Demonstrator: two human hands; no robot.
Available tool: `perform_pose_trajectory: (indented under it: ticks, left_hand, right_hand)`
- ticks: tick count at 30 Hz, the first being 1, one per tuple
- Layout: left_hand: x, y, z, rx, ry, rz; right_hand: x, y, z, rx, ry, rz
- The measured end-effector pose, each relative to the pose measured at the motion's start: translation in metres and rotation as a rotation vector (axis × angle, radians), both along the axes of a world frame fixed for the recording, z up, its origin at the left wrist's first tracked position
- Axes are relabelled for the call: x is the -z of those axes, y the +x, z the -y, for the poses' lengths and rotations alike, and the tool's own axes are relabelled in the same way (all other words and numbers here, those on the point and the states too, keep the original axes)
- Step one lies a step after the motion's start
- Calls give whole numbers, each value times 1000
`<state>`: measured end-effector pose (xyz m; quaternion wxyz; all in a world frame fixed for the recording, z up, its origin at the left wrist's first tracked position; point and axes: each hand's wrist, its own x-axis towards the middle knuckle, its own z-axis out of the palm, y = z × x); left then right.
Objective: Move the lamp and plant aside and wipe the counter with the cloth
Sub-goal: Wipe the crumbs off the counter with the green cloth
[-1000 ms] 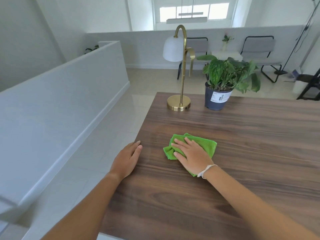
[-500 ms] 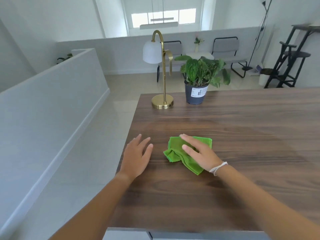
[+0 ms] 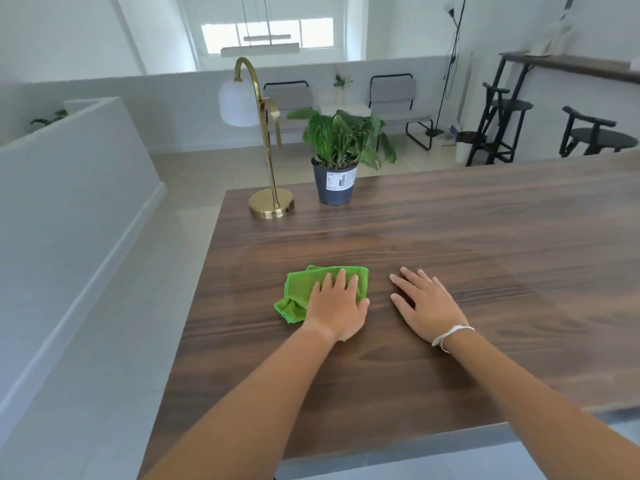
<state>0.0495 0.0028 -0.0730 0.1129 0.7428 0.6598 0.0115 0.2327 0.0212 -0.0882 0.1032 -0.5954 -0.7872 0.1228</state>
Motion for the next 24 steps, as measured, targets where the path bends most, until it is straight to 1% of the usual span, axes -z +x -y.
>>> perform_pose_trajectory:
  ticks: [4, 9, 12, 14, 18, 21, 24]
  left_hand:
    - [14, -18, -2, -27, -3, -40]
    - [2, -54, -22, -222, 24, -59]
    - [3, -63, -12, -278, 27, -88]
    - [11, -57, 11, -271, 78, -117]
    - [21, -33, 41, -152, 118, -137]
    - [13, -34, 18, -128, 107, -82]
    - [9, -50, -14, -154, 57, -75]
  right_hand:
    - [11, 0, 7, -17, -11, 67]
    - [4, -1, -14, -98, 33, 67]
    - [7, 3, -16, -117, 34, 93]
    - [10, 6, -16, -118, 48, 118]
    - [11, 7, -13, -119, 62, 150]
    - [10, 4, -15, -135, 59, 131]
    - [13, 7, -16, -134, 48, 121]
